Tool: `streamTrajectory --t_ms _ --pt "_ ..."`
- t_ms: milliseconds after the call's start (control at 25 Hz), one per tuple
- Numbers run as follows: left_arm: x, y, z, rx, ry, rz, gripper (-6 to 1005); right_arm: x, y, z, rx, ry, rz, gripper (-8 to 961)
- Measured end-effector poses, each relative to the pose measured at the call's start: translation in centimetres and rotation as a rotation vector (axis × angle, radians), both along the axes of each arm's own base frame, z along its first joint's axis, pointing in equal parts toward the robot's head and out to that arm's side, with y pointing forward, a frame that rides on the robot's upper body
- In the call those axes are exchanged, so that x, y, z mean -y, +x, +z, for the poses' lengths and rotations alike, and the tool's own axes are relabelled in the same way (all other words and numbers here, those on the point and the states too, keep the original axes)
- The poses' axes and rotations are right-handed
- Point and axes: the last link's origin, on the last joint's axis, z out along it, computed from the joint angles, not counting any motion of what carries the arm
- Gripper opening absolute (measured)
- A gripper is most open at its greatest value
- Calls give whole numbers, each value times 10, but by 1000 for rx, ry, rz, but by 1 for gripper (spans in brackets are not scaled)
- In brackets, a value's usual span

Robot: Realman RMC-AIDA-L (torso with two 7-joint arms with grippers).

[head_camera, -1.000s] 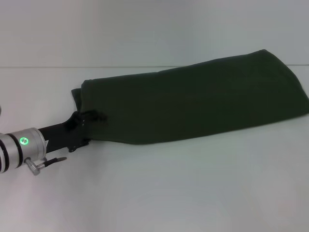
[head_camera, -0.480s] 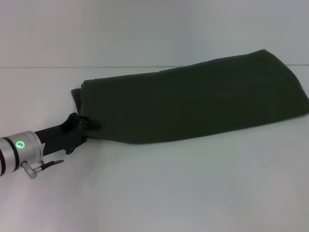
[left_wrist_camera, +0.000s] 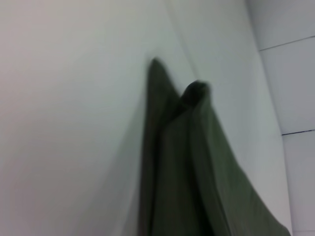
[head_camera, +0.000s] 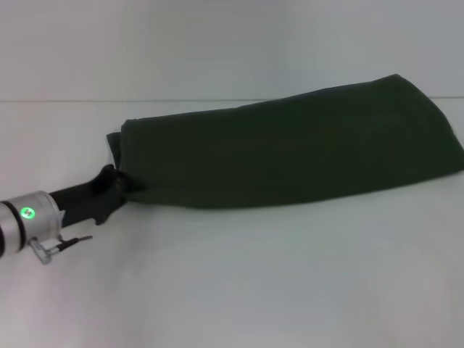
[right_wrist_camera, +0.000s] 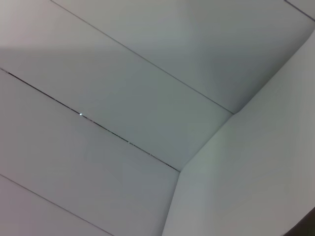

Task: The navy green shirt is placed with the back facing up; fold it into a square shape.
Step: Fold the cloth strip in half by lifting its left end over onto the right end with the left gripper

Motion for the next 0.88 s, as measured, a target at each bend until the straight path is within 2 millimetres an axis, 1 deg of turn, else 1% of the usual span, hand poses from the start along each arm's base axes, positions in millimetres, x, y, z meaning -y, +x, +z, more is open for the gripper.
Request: streamTrajectory --t_ms 80,240,400,600,720,800,880 --pt "-1 -3 9 -26 16 -25 12 0 0 0 0 0 1 915" --pt "-1 -22 36 -78 41 -3 12 0 -1 0 -4 -4 3 914" --pt "-2 -36 55 -115 60 29 12 0 -1 -2 -13 -8 1 915" --pt "-4 -52 66 -194 75 91 12 -2 -2 -2 -18 -8 0 915" --pt "-4 -61 69 -242 84 128 11 -2 -2 -2 -18 -8 -1 915" --pt "-4 -61 71 -252 83 130 11 -2 -3 -2 -19 -9 1 915" --pt "-5 -55 73 -244 83 92 11 -2 -3 -2 -19 -12 5 915"
